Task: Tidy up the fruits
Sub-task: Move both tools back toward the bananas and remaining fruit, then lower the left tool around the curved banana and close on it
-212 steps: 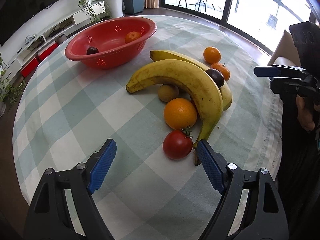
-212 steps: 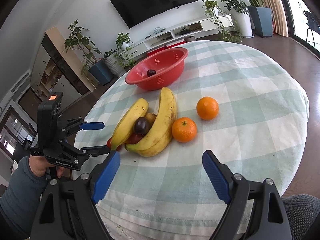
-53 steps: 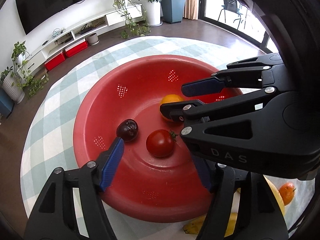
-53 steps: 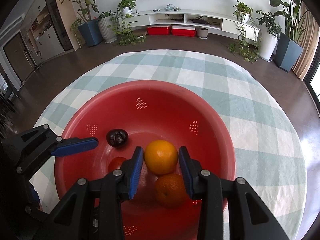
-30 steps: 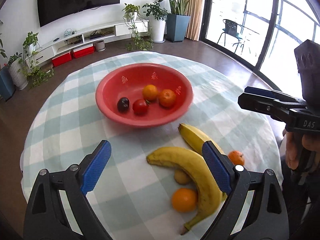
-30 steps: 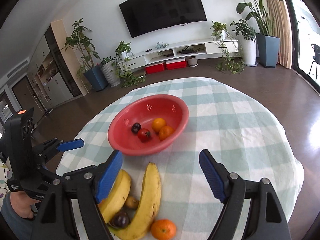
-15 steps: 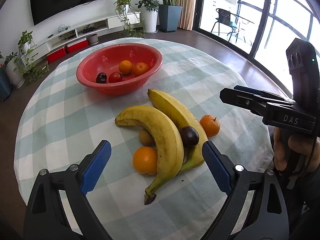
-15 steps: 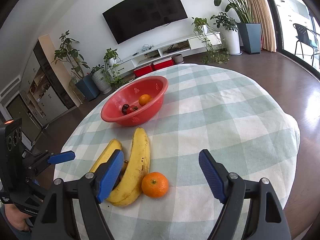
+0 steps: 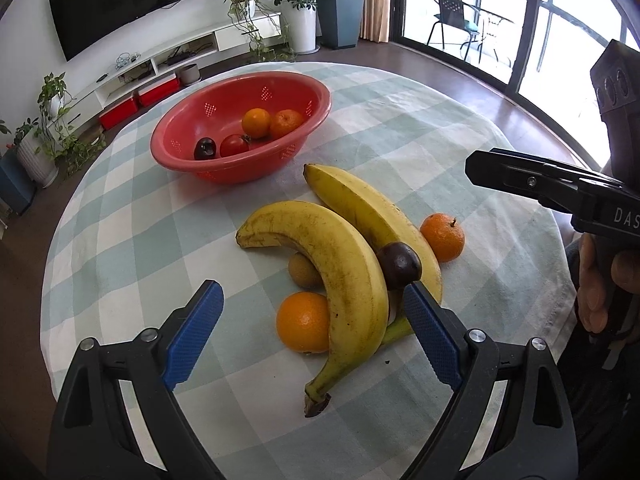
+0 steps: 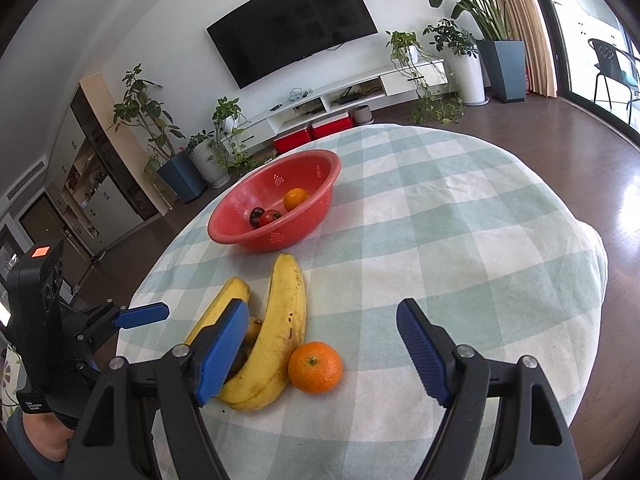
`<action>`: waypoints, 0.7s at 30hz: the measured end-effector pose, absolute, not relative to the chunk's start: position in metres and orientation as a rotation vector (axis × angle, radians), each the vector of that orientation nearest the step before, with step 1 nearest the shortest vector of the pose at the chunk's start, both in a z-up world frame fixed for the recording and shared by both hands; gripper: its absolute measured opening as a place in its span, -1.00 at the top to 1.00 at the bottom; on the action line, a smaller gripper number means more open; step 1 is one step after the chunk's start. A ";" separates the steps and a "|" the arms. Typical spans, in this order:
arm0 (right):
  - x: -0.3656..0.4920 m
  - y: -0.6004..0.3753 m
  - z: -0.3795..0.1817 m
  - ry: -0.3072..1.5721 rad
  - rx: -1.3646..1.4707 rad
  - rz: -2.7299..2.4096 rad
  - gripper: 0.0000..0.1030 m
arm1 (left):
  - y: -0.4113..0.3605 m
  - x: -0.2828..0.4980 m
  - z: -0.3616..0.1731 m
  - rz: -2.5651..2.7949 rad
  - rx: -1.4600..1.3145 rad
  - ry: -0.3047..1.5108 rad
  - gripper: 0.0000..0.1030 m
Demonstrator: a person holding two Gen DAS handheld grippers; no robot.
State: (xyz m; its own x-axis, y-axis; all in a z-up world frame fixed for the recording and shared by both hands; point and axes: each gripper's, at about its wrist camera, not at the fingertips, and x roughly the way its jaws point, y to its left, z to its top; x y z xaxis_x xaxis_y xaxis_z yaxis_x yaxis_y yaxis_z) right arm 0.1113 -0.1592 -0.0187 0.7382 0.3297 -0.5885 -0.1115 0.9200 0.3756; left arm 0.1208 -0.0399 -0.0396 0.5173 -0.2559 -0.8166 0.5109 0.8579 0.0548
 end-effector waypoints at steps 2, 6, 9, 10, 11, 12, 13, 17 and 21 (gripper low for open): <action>0.111 -0.159 -0.019 0.703 0.326 0.247 -0.55 | -0.042 0.123 -0.041 -0.460 0.331 0.926 -0.77; 0.111 -0.159 -0.019 0.704 0.327 0.247 -0.55 | -0.047 0.127 -0.041 -0.469 0.357 0.933 -0.64; 0.112 -0.159 -0.019 0.702 0.330 0.247 -0.55 | -0.050 0.131 -0.039 -0.469 0.379 0.940 -0.33; 0.112 -0.159 -0.019 0.702 0.332 0.247 -0.55 | -0.050 0.131 -0.039 -0.467 0.386 0.943 -0.29; 0.111 -0.159 -0.019 0.700 0.334 0.246 -0.55 | -0.050 0.131 -0.039 -0.467 0.391 0.945 -0.29; 0.112 -0.159 -0.019 0.699 0.334 0.247 -0.55 | -0.051 0.132 -0.039 -0.467 0.394 0.949 -0.29; 0.112 -0.159 -0.020 0.699 0.336 0.247 -0.55 | -0.051 0.133 -0.039 -0.466 0.396 0.952 -0.29; 0.111 -0.158 -0.020 0.699 0.333 0.249 -0.55 | -0.058 0.139 -0.038 -0.454 0.436 0.960 -0.29; 0.110 -0.160 -0.020 0.699 0.338 0.250 -0.54 | -0.063 0.153 -0.039 -0.458 0.483 0.990 -0.29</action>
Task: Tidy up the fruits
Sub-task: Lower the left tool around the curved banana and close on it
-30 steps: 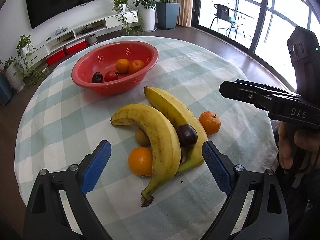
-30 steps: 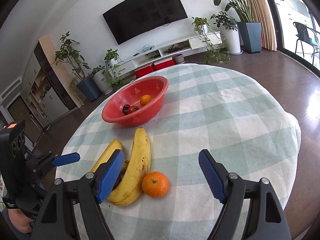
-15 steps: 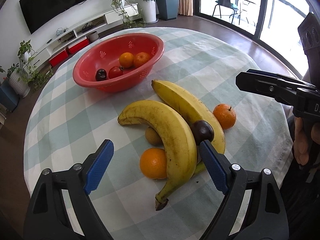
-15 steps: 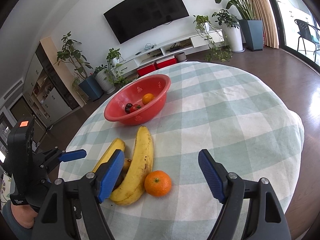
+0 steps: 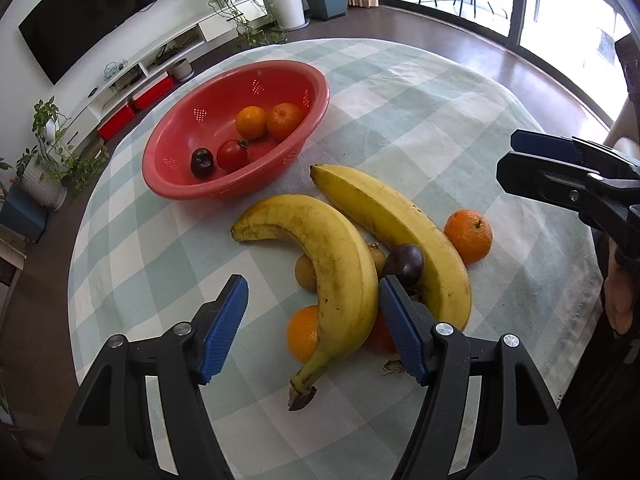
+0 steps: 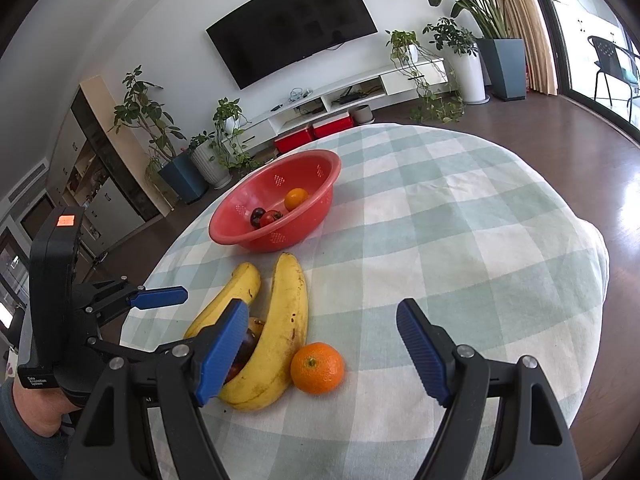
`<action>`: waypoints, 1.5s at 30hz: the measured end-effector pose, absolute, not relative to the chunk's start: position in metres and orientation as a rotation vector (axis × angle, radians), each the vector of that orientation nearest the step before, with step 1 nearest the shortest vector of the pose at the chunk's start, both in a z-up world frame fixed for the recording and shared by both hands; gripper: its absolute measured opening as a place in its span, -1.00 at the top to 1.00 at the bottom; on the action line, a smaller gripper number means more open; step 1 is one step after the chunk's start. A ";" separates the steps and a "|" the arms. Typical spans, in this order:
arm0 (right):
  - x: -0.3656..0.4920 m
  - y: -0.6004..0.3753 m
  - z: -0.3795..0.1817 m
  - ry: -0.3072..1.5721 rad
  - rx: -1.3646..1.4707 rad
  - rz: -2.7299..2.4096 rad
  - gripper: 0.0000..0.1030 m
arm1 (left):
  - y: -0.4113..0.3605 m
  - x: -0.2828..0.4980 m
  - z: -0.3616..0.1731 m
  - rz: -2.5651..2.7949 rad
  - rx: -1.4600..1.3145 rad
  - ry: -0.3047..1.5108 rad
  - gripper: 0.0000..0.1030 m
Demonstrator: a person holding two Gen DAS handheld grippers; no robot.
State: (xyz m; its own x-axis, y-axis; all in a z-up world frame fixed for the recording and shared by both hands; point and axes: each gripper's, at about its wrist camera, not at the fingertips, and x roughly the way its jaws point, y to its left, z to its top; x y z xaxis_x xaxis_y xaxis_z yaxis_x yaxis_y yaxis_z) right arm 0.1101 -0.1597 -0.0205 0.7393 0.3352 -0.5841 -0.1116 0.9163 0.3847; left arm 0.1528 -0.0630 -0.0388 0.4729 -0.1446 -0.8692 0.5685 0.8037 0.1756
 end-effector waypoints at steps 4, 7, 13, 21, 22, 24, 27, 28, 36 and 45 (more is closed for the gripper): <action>0.110 -0.160 -0.020 0.702 0.341 0.254 -0.54 | -0.063 0.165 -0.044 -0.477 0.502 1.027 -0.28; 0.109 -0.160 -0.020 0.703 0.342 0.255 -0.54 | -0.059 0.169 -0.049 -0.508 0.486 1.053 -0.18; 0.110 -0.159 -0.021 0.711 0.340 0.256 -0.53 | -0.056 0.168 -0.050 -0.529 0.455 1.034 -0.01; 0.111 -0.156 -0.025 0.721 0.333 0.257 -0.53 | -0.038 0.166 -0.045 -0.543 0.402 1.022 -0.01; 0.112 -0.156 -0.026 0.724 0.330 0.258 -0.53 | -0.035 0.166 -0.044 -0.540 0.397 1.018 -0.01; 0.113 -0.155 -0.027 0.729 0.324 0.257 -0.53 | -0.028 0.166 -0.043 -0.535 0.388 1.019 -0.01; 0.113 -0.155 -0.028 0.732 0.323 0.254 -0.52 | -0.016 0.165 -0.045 -0.532 0.362 1.019 -0.01; 0.113 -0.155 -0.028 0.734 0.321 0.253 -0.52 | -0.012 0.164 -0.046 -0.522 0.363 1.019 -0.01; 0.115 -0.151 -0.029 0.744 0.301 0.251 -0.52 | 0.034 0.166 -0.056 -0.441 0.305 1.020 -0.01; 0.116 -0.147 -0.031 0.756 0.268 0.240 -0.52 | 0.048 0.174 -0.072 -0.389 0.267 1.022 -0.09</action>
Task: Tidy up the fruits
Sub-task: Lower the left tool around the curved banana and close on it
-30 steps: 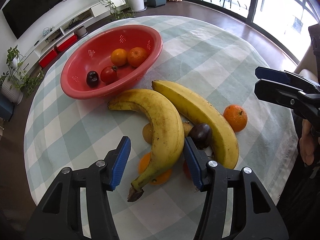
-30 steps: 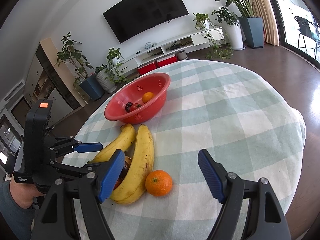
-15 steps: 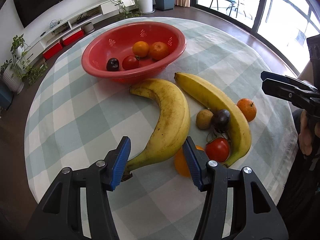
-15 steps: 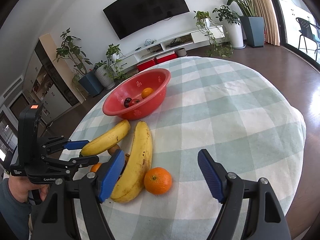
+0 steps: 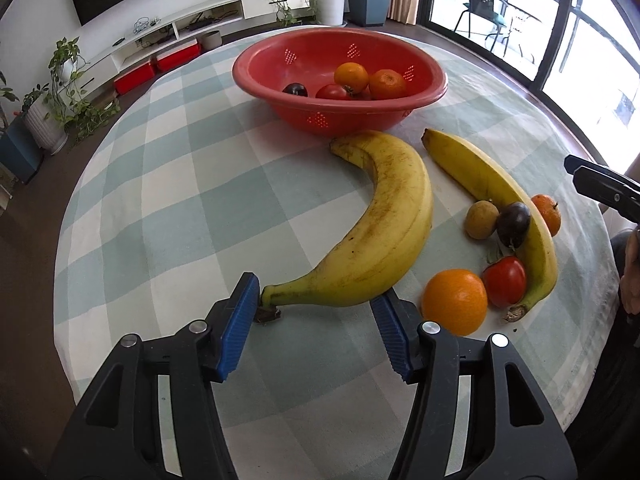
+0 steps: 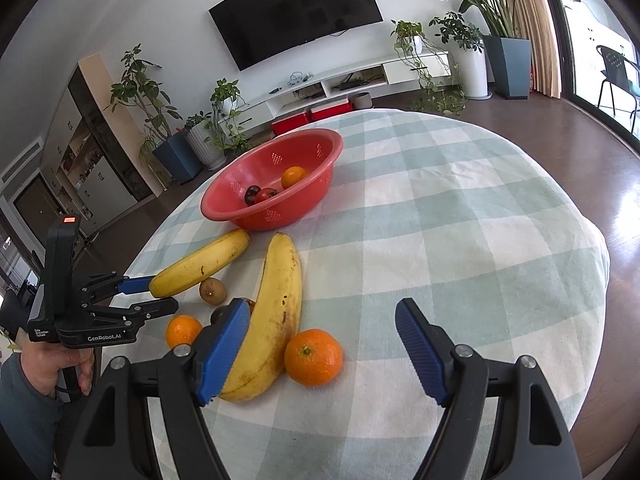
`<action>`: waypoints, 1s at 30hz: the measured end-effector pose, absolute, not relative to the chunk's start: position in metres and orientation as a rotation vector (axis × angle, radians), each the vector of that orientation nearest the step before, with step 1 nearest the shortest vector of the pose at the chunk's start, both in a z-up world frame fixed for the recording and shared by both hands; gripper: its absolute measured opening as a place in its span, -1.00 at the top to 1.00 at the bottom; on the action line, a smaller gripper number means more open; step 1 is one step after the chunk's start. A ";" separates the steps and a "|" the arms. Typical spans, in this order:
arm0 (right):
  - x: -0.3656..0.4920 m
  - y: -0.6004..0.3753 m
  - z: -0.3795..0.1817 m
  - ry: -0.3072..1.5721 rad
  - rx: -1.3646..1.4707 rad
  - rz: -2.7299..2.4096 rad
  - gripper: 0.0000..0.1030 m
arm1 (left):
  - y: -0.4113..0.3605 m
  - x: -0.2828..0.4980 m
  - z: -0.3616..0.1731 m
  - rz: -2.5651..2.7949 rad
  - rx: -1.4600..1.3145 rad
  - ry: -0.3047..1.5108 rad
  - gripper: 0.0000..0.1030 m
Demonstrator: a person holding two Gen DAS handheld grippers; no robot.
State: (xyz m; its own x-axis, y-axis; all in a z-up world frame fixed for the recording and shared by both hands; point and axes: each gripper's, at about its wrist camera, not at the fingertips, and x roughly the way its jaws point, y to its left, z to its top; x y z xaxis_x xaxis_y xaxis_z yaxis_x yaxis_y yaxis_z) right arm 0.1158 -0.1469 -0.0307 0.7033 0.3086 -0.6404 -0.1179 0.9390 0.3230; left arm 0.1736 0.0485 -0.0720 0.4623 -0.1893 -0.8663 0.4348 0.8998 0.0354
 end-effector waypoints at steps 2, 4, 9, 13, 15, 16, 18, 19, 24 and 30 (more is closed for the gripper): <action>0.115 -0.146 -0.031 0.758 0.255 0.238 -0.53 | 0.050 0.172 -0.076 -0.387 0.259 1.020 -0.13; 0.115 -0.144 -0.031 0.761 0.242 0.238 -0.52 | 0.050 0.166 -0.076 -0.408 0.253 1.012 -0.15; 0.115 -0.138 -0.031 0.768 0.211 0.235 -0.53 | 0.042 0.145 -0.076 -0.434 0.267 1.018 -0.27; 0.115 -0.138 -0.031 0.769 0.207 0.233 -0.53 | 0.042 0.130 -0.074 -0.421 0.217 1.011 -0.31; 0.115 -0.138 -0.031 0.769 0.204 0.234 -0.53 | 0.043 0.123 -0.074 -0.396 0.216 1.011 -0.31; 0.114 -0.137 -0.031 0.769 0.201 0.234 -0.53 | 0.044 0.121 -0.074 -0.386 0.218 1.016 -0.31; 0.114 -0.137 -0.031 0.769 0.201 0.233 -0.52 | 0.044 0.115 -0.068 -0.362 0.241 0.993 -0.31; 0.114 -0.137 -0.031 0.769 0.200 0.234 -0.52 | 0.043 0.113 -0.062 -0.367 0.249 0.976 -0.31; 0.113 -0.137 -0.031 0.769 0.193 0.233 -0.53 | 0.020 0.118 -0.032 -0.440 0.358 0.918 -0.69; 0.114 -0.135 -0.031 0.770 0.198 0.233 -0.53 | -0.013 0.155 -0.022 -0.455 0.478 0.941 -0.69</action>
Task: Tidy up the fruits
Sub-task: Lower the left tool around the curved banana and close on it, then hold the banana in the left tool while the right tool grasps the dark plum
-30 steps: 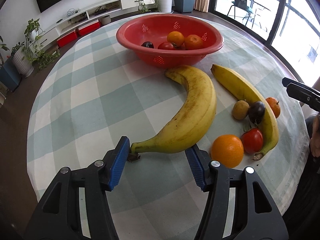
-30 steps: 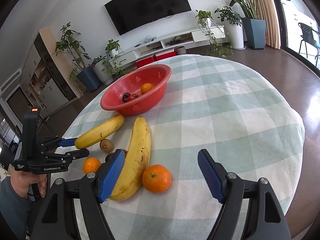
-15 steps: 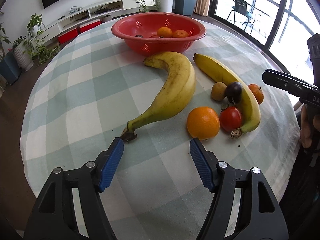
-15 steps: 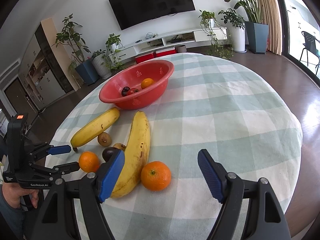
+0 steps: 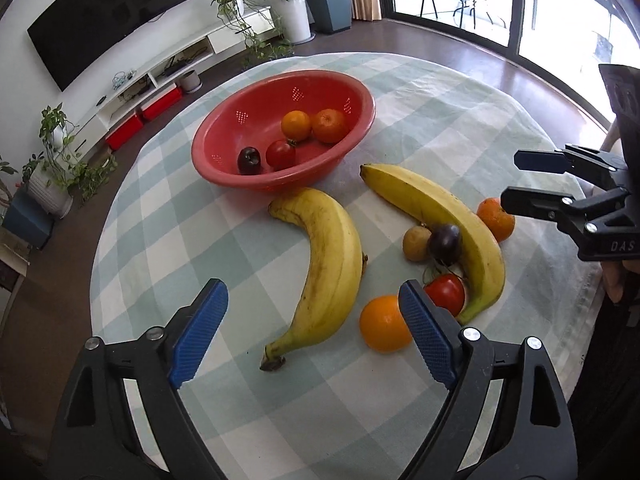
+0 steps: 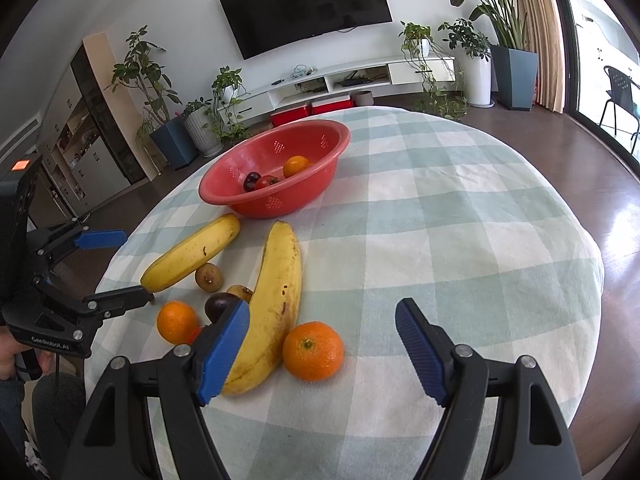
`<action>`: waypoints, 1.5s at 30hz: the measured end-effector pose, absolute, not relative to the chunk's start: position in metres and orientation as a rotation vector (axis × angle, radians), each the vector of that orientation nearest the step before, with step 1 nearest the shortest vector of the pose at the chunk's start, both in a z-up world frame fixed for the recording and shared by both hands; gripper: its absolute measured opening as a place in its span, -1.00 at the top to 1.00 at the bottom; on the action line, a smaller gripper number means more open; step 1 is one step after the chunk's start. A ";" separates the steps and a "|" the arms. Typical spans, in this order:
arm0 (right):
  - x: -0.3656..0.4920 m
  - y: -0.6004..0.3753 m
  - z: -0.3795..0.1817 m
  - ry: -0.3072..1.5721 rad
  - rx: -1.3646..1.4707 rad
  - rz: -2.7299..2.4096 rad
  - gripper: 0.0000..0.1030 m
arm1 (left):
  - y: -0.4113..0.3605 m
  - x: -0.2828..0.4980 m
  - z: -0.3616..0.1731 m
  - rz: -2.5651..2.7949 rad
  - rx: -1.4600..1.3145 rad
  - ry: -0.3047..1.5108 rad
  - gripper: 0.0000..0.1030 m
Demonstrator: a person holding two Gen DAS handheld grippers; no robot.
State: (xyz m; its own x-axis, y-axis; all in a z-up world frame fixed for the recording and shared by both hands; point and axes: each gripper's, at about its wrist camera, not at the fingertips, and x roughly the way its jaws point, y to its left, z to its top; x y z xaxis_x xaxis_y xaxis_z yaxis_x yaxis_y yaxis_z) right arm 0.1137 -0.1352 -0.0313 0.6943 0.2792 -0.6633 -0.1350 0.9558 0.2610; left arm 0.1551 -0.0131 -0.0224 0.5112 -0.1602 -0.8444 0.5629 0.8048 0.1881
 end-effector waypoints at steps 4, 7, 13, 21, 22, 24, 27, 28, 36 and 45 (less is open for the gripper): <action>0.114 -0.135 -0.031 0.771 0.200 0.235 -0.53 | -0.027 0.177 -0.022 -0.455 0.503 0.977 -0.69; 0.115 -0.135 -0.031 0.775 0.207 0.240 -0.53 | -0.035 0.190 -0.027 -0.458 0.523 1.025 -0.66; 0.116 -0.137 -0.032 0.779 0.222 0.248 -0.53 | -0.036 0.210 -0.047 -0.462 0.512 1.120 -0.11; 0.116 -0.139 -0.031 0.780 0.237 0.252 -0.52 | -0.031 0.217 -0.061 -0.492 0.466 1.172 0.03; 0.116 -0.139 -0.031 0.779 0.235 0.252 -0.52 | -0.032 0.218 -0.061 -0.506 0.460 1.178 0.16; 0.116 -0.139 -0.031 0.779 0.236 0.251 -0.52 | -0.035 0.218 -0.060 -0.541 0.453 1.190 0.40; 0.117 -0.140 -0.031 0.780 0.239 0.250 -0.50 | -0.039 0.216 -0.060 -0.539 0.477 1.182 0.40; 0.117 -0.140 -0.032 0.780 0.239 0.250 -0.50 | -0.038 0.216 -0.060 -0.542 0.467 1.181 0.40; 0.117 -0.141 -0.032 0.777 0.239 0.246 -0.46 | -0.019 0.210 -0.050 -0.547 0.364 1.120 0.41; 0.118 -0.141 -0.033 0.778 0.224 0.233 -0.44 | 0.012 0.186 -0.042 -0.542 0.254 1.060 0.42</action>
State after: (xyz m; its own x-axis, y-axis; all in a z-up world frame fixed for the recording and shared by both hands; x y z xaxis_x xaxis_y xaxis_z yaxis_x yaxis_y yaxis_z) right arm 0.1183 -0.1408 -0.0327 0.6896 0.2885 -0.6643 -0.1241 0.9507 0.2842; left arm 0.1858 0.0122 -0.0417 0.3746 -0.2993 -0.8776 0.5365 0.8419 -0.0581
